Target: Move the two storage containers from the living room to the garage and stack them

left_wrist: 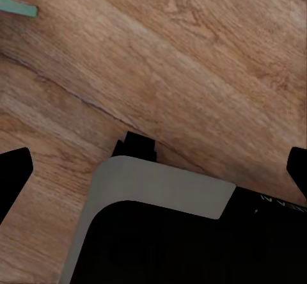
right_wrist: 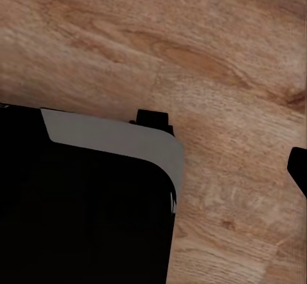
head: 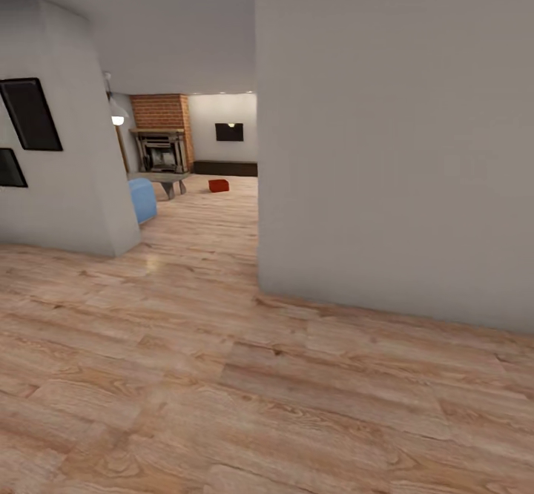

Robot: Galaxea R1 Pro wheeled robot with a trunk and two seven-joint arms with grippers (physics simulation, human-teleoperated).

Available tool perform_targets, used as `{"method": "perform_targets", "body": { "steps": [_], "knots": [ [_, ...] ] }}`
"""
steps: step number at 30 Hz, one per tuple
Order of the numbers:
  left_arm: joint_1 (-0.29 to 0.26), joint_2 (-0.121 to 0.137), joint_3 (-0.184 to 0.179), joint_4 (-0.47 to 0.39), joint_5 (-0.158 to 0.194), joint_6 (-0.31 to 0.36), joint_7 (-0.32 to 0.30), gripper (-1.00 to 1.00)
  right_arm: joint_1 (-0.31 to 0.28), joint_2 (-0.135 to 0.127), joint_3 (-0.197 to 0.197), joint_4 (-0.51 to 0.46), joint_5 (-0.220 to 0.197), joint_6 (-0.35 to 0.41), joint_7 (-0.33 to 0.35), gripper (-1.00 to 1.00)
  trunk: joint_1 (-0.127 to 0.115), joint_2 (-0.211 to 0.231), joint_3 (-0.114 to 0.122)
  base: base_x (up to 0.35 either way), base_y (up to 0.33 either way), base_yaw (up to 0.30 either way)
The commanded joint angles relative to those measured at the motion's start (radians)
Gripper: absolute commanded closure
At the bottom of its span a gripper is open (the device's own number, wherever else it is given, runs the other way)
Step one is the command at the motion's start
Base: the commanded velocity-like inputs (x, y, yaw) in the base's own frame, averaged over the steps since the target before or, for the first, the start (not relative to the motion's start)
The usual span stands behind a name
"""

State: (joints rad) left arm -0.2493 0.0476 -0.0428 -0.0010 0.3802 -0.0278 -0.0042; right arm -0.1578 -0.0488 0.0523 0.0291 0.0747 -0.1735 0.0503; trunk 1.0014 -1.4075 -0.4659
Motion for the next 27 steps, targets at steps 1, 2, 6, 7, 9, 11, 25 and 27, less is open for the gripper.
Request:
{"method": "perform_targets", "body": {
  "steps": [1,2,6,7,9,11,25,27],
  "knots": [
    [-0.001,0.000,-0.005,0.001,0.007,-0.003,0.000,-1.00,-0.001,0.000,0.004,0.003,0.005,-0.006,0.000,-1.00,0.001,0.000,-0.001,0.322,0.000,0.268],
    [-0.001,0.000,-0.005,0.001,0.007,-0.003,0.000,-1.00,-0.002,0.000,0.004,0.003,0.005,-0.006,0.000,-1.00,0.001,0.000,-0.001,0.322,0.000,0.246],
    [-0.001,0.000,-0.005,0.001,0.007,-0.003,0.000,-1.00,-0.002,0.000,0.006,0.003,0.005,-0.005,0.001,-1.00,0.001,0.000,-0.001,0.322,0.000,0.112],
    [-0.001,0.000,-0.005,0.001,0.007,-0.003,0.000,-1.00,-0.002,0.000,0.007,0.003,0.005,-0.005,0.002,-1.00,0.001,0.000,-0.001,0.323,0.000,0.036],
    [-0.001,0.000,-0.005,0.001,0.007,-0.003,0.000,-1.00,-0.002,0.000,0.008,0.003,0.006,-0.005,0.002,-1.00,0.001,0.000,-0.001,0.322,0.000,0.019],
    [-0.001,0.000,-0.005,0.001,0.007,-0.003,0.000,-1.00,-0.002,0.000,0.007,0.003,0.006,-0.006,0.002,-1.00,0.001,0.000,-0.001,0.322,0.000,0.008],
    [-0.001,0.000,-0.005,0.001,0.006,-0.003,0.000,-1.00,-0.002,0.000,0.012,0.003,0.011,0.001,0.004,-1.00,0.001,0.000,-0.001,0.323,0.000,0.001],
    [-0.001,0.000,-0.005,0.001,0.006,-0.003,0.000,-1.00,-0.002,0.000,0.011,0.003,0.011,-0.002,0.007,-1.00,0.001,0.000,-0.001,0.323,0.000,0.000]
  ]
}}
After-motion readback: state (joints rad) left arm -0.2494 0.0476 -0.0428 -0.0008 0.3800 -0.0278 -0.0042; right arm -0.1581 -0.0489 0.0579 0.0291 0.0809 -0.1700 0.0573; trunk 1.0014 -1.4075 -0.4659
